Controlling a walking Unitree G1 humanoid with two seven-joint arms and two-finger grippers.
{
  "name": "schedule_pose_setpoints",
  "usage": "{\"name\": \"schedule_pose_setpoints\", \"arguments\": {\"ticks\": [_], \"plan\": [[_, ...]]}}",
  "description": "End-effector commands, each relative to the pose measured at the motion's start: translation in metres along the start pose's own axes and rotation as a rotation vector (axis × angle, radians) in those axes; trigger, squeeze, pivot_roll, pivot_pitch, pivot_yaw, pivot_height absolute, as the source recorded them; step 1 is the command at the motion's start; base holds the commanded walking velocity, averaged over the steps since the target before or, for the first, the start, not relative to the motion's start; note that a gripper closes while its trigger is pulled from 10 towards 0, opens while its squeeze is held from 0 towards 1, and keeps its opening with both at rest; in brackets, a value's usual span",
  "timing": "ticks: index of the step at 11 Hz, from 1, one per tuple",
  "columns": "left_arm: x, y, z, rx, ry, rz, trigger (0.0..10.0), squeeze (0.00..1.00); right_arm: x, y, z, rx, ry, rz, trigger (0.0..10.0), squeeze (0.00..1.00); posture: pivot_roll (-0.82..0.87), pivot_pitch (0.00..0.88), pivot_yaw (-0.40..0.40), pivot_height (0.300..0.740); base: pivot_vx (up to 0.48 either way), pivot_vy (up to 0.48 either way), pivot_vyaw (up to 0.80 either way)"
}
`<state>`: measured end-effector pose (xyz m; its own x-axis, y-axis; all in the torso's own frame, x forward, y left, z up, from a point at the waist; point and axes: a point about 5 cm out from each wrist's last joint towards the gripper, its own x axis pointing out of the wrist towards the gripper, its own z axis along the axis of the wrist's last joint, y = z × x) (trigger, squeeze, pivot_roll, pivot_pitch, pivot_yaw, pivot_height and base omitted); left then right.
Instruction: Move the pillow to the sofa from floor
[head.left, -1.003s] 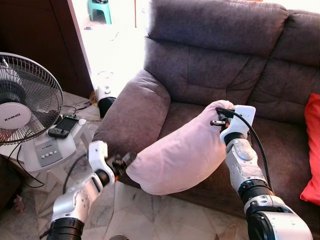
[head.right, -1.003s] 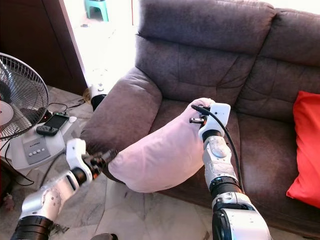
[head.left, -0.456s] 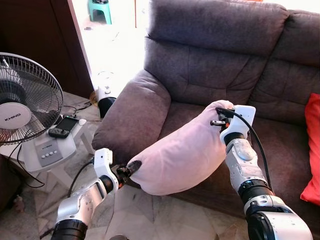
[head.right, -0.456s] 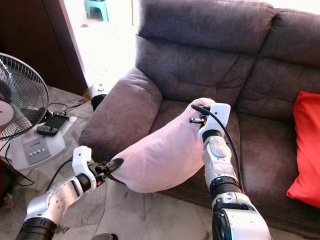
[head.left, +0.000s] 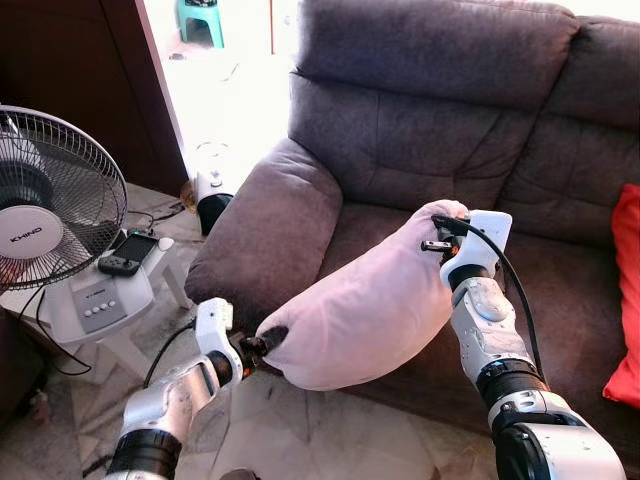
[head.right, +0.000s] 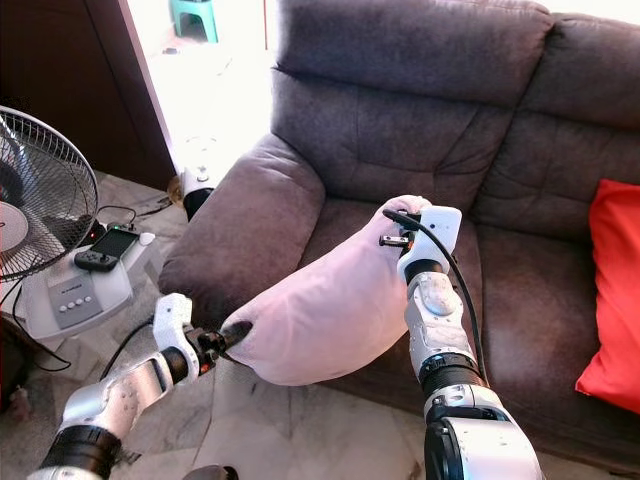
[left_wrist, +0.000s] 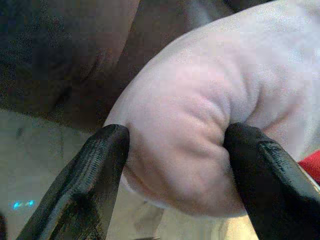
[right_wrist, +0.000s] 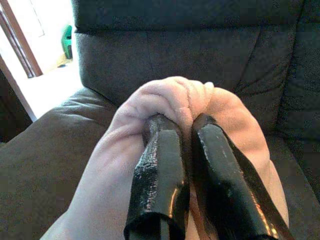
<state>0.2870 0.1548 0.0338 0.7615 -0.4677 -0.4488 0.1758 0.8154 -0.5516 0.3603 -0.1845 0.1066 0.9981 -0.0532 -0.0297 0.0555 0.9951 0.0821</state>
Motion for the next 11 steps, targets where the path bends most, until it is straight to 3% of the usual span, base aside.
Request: {"name": "schedule_pose_setpoints", "arguments": {"ticks": [1,2,3,4,9,11], "plan": [[0.002,0.004,-0.007,0.005,0.050,0.047,10.0,0.00,-0.002,-0.003,-0.004,0.004,0.025,-0.012,10.0,0.00,0.09,0.096,-0.049,0.740,0.000,0.000,0.00],[0.003,0.003,-0.007,0.005,0.043,0.036,10.0,0.00,-0.001,-0.003,-0.004,0.004,0.024,-0.012,10.0,0.00,0.09,0.098,-0.049,0.740,0.000,0.000,0.00],[0.004,0.001,-0.008,0.007,0.042,0.031,2.9,0.00,-0.001,-0.004,-0.004,0.003,0.023,-0.012,10.0,0.00,0.09,0.099,-0.050,0.740,0.000,0.000,0.00],[0.004,0.002,-0.009,-0.001,0.040,0.036,0.0,0.00,-0.001,-0.004,-0.004,0.003,0.022,-0.012,10.0,0.00,0.09,0.100,-0.051,0.740,0.000,0.000,0.00],[0.004,0.004,-0.008,-0.002,0.025,0.039,0.0,0.00,-0.001,-0.001,-0.004,0.001,0.022,-0.004,10.0,0.00,0.09,0.099,-0.054,0.740,0.000,0.000,0.00],[0.002,0.010,0.001,-0.010,-0.052,0.092,0.0,0.00,-0.001,-0.001,-0.004,0.000,0.022,-0.004,10.0,0.00,0.09,0.098,-0.053,0.740,0.000,0.000,0.00]]}}
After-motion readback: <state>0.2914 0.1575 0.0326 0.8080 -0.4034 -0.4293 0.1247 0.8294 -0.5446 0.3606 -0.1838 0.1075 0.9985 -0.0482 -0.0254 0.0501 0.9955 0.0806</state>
